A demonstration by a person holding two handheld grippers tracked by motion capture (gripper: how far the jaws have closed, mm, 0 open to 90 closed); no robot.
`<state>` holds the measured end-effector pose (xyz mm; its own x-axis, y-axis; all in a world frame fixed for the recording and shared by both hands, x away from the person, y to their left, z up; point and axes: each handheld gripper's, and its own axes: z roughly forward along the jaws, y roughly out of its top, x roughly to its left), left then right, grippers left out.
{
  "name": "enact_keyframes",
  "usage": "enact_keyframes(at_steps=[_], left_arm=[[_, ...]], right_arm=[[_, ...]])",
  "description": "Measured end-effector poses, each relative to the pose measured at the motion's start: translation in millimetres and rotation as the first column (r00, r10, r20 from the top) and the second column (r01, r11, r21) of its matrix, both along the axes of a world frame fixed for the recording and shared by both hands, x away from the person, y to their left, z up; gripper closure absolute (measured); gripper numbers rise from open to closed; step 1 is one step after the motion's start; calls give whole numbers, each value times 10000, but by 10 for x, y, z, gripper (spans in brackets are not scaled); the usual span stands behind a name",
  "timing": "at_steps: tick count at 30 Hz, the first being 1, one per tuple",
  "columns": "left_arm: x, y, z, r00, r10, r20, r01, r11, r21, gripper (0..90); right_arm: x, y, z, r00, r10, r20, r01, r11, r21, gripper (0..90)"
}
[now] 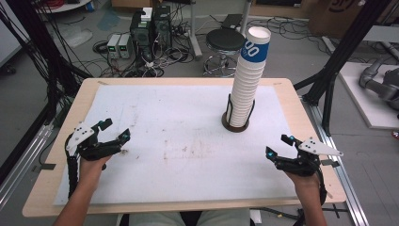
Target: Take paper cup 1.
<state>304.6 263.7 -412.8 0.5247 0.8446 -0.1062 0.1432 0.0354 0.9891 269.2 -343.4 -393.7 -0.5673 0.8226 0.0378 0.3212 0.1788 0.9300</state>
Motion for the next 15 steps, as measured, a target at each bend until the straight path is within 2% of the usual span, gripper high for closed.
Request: enact_keyframes(at_steps=[8,15], left_arm=[[27,-24,-23,9999,-49,-99,49,10000,-12,145],[7,-17,-20,9999,-127,-102,127,9999,-12,145]], right_arm=[[14,-16,-15,10000,4,-45,-3,9999,156,203],[19,33,-19,9998,181,-41,-181,9998,88,203]])
